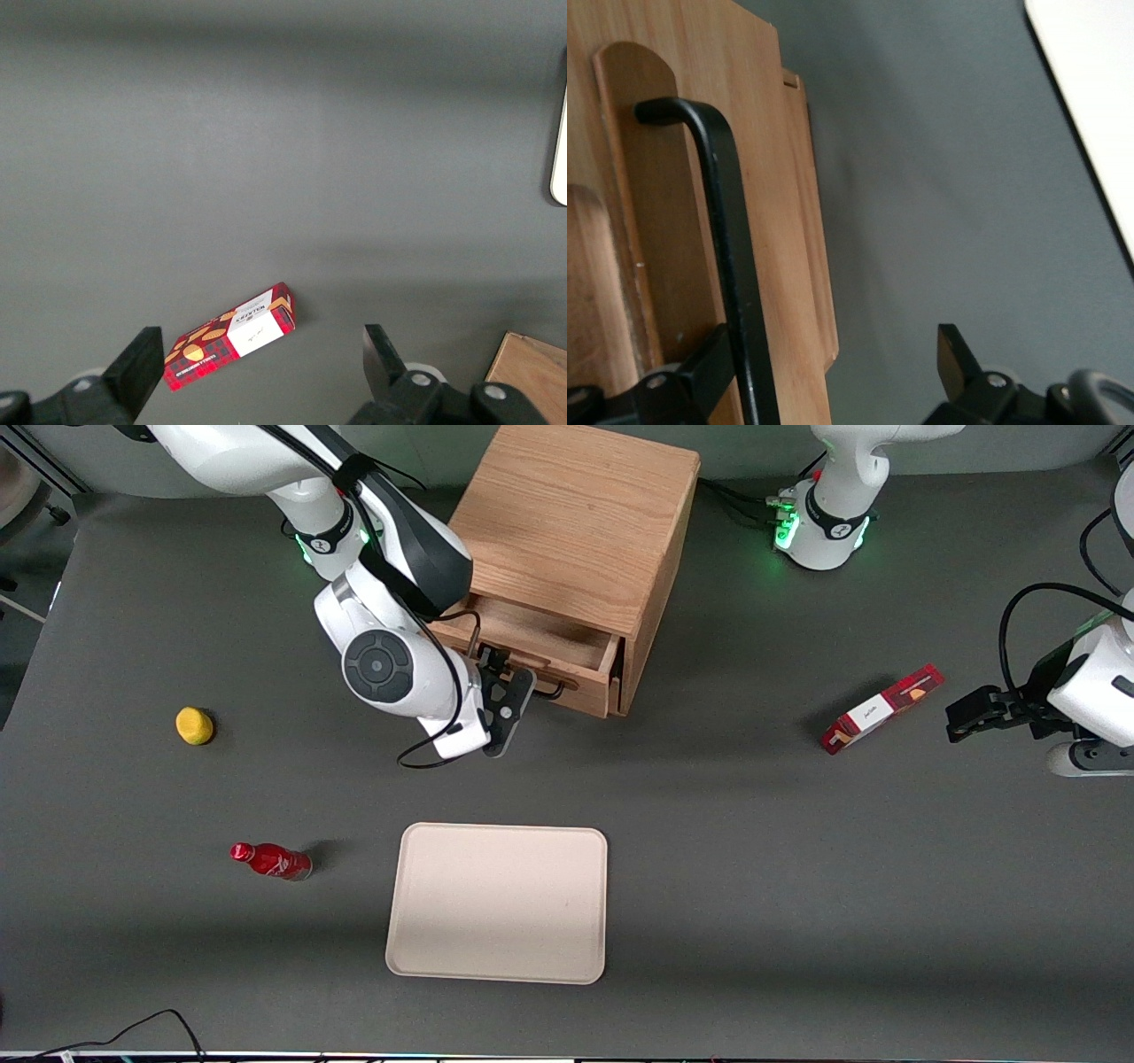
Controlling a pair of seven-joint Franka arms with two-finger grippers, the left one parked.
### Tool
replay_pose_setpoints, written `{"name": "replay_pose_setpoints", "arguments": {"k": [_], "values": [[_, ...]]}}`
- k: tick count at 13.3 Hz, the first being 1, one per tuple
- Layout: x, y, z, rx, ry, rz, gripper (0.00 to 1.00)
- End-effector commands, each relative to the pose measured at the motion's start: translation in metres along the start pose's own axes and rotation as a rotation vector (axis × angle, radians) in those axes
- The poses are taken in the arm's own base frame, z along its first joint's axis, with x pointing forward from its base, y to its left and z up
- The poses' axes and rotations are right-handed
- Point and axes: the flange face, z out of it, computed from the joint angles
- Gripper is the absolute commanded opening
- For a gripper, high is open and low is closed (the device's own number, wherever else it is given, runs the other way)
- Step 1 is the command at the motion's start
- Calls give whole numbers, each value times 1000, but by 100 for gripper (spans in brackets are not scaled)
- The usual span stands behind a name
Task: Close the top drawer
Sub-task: 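Push the drawer front with the right gripper into the cabinet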
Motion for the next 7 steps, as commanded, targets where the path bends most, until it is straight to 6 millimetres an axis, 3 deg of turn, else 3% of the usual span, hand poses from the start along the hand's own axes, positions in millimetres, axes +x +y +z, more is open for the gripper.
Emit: {"name": "replay_pose_setpoints", "arguments": {"k": [1, 7], "values": [[-8, -17, 0, 13, 19, 19, 100], [-4, -44, 17, 18, 43, -5, 100]]}}
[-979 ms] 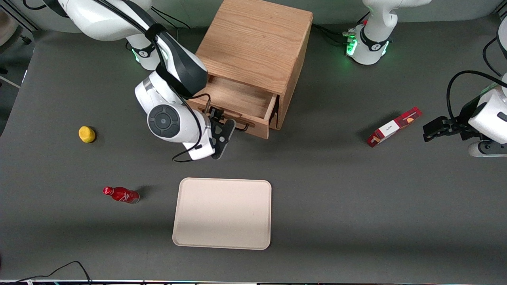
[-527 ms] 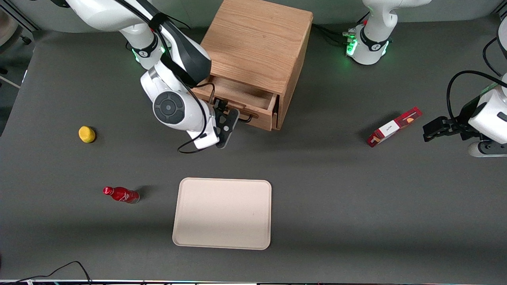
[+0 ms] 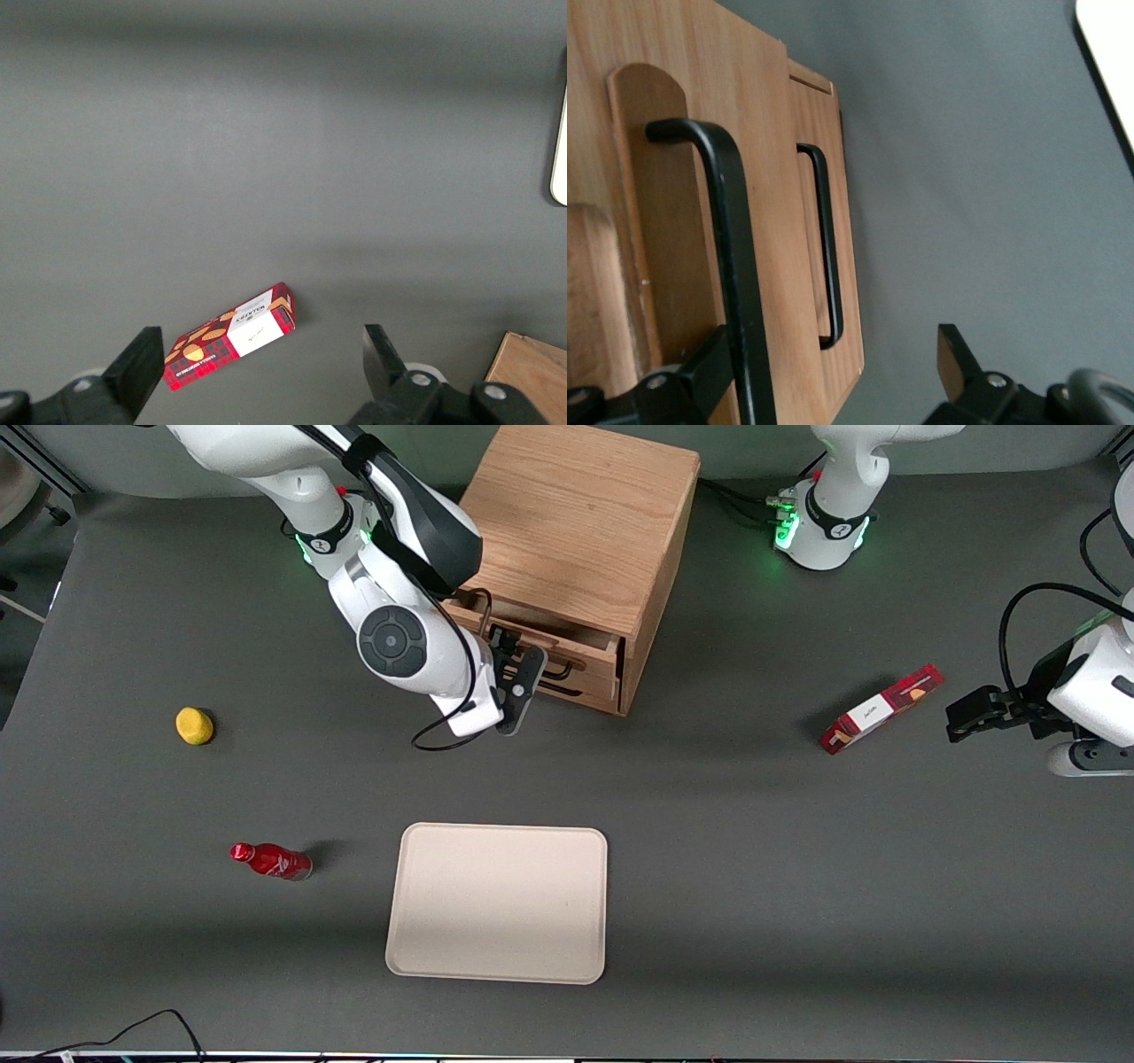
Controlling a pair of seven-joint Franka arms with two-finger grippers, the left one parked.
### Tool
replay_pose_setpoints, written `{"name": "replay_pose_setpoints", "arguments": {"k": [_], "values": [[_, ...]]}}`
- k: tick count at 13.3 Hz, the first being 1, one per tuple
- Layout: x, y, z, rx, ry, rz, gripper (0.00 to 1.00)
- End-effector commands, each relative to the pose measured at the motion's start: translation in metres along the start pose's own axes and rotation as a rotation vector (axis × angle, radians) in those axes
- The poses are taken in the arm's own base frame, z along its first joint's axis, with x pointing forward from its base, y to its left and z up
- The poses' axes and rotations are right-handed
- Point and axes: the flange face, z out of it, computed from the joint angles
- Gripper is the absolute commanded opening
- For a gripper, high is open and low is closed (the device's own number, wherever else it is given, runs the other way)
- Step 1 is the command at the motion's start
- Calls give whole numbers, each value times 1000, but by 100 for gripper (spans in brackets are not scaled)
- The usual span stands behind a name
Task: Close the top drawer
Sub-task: 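Push the drawer front with the right gripper into the cabinet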
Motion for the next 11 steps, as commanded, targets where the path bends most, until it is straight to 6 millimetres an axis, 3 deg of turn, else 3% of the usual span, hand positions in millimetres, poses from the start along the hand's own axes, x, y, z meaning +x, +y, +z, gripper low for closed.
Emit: {"name": "replay_pose_setpoints", "arguments": {"k": [1, 6, 11], "values": [[-6, -21, 6, 7, 14, 10, 100], [-3, -46, 13, -2, 18, 40, 100], [-4, -49, 10, -3, 12, 36, 100]]}}
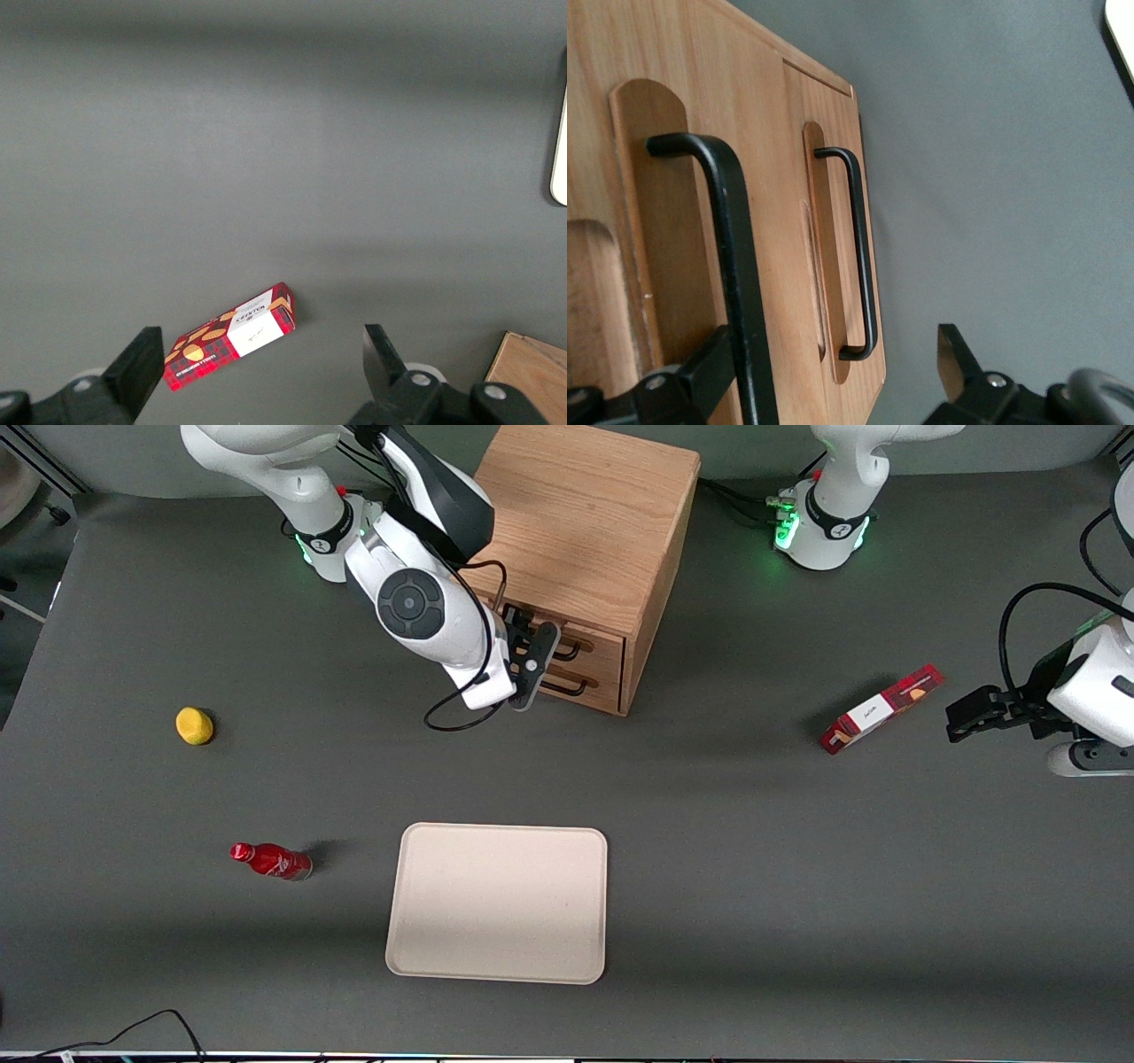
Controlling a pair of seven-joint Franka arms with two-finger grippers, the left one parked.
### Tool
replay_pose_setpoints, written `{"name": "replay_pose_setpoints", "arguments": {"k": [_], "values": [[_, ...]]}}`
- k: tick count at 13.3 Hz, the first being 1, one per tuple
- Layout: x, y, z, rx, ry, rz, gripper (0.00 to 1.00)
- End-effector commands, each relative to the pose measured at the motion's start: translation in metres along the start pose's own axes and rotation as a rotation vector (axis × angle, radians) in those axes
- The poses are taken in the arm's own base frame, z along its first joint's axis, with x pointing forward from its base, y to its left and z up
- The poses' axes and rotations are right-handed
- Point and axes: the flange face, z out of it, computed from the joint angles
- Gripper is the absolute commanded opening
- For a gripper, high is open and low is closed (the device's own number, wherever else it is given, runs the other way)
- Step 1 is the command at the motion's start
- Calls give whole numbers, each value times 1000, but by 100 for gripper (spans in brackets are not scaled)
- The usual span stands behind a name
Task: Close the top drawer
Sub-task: 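Hold the right gripper against the shut drawer front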
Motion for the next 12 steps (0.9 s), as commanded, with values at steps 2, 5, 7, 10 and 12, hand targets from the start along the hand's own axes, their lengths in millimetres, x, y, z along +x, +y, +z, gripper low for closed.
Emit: {"name": "replay_pose_setpoints", "arguments": {"k": [2, 5, 7, 10, 12], "values": [[-6, -13, -4, 28, -12, 22, 100], [-3, -1, -14, 40, -4, 30, 100], [-1, 2, -26, 35, 14, 33, 100], [-1, -3, -43, 54, -16, 35, 100], [-2, -17, -68, 23, 9, 23, 100]]}}
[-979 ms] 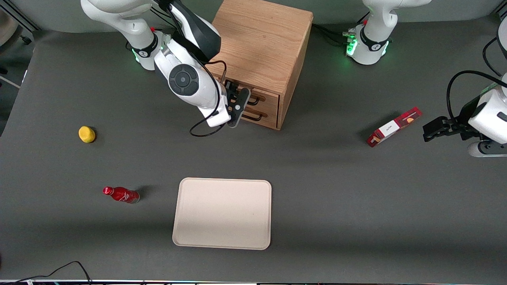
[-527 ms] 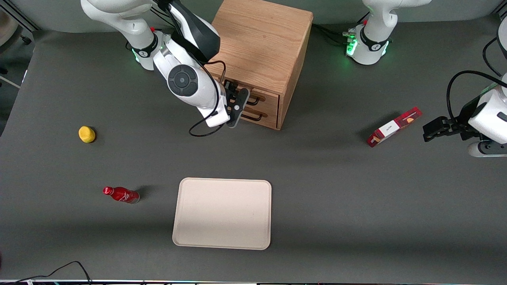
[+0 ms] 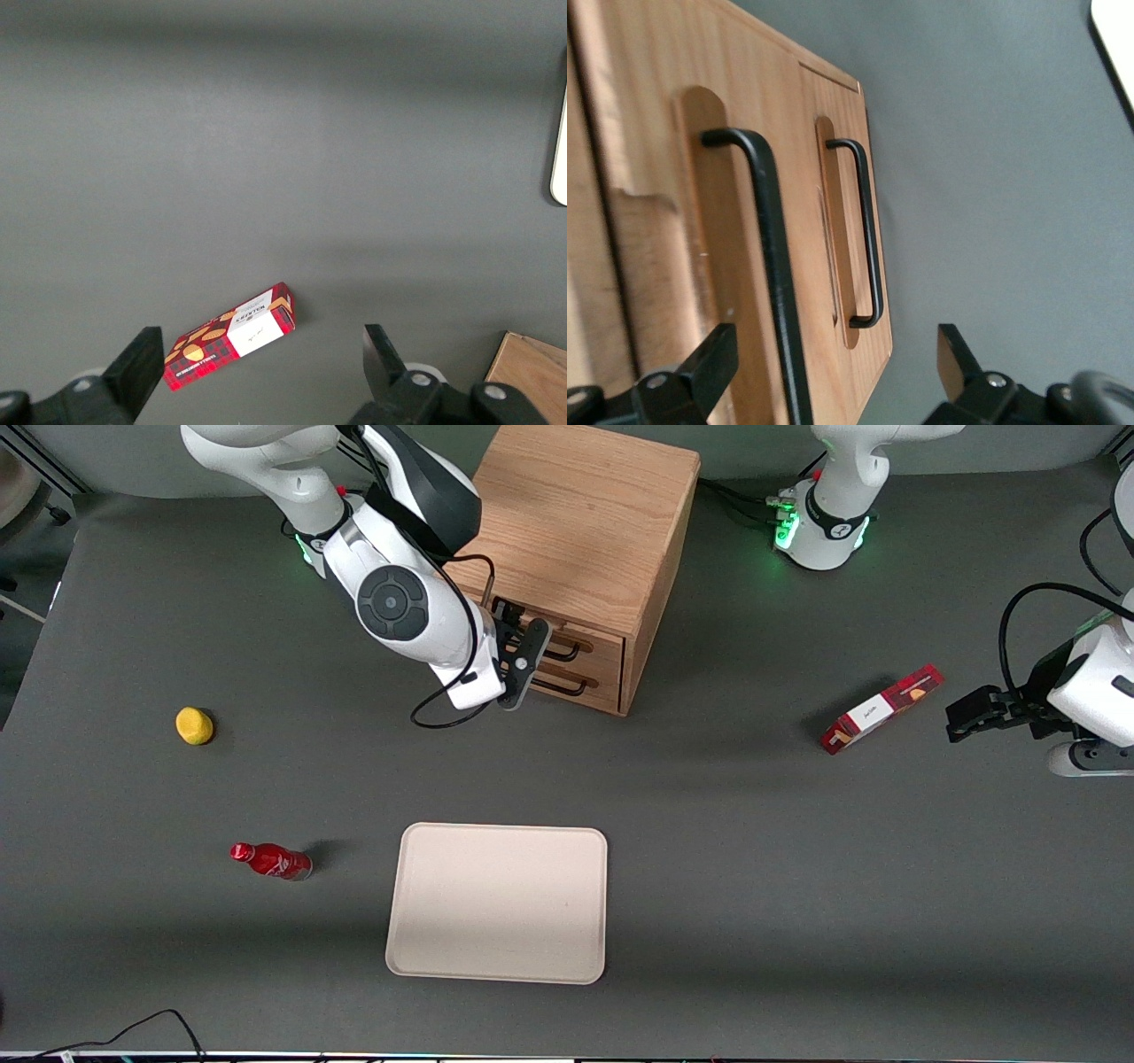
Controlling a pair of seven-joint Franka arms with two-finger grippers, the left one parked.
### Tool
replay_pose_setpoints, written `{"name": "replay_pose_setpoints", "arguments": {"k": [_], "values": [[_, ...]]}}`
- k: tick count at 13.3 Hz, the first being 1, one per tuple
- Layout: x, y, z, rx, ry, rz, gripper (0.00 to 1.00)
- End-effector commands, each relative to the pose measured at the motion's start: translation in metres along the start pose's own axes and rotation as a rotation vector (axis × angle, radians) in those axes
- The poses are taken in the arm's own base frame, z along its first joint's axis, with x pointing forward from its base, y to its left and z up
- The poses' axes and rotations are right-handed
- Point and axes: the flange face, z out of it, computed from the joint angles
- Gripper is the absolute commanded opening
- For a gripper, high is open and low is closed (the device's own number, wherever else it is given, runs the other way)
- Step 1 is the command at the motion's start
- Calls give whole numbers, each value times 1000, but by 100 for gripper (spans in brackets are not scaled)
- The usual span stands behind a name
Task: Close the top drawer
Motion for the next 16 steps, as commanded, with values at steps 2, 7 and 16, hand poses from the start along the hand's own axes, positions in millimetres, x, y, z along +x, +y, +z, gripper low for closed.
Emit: {"name": "replay_pose_setpoints", "arguments": {"k": [2, 7, 16], "values": [[-11, -37, -59, -35, 64, 66, 100], [-71, -106, -167, -200, 176, 389, 100], [-319, -72, -310, -426, 254, 1159, 100]]}}
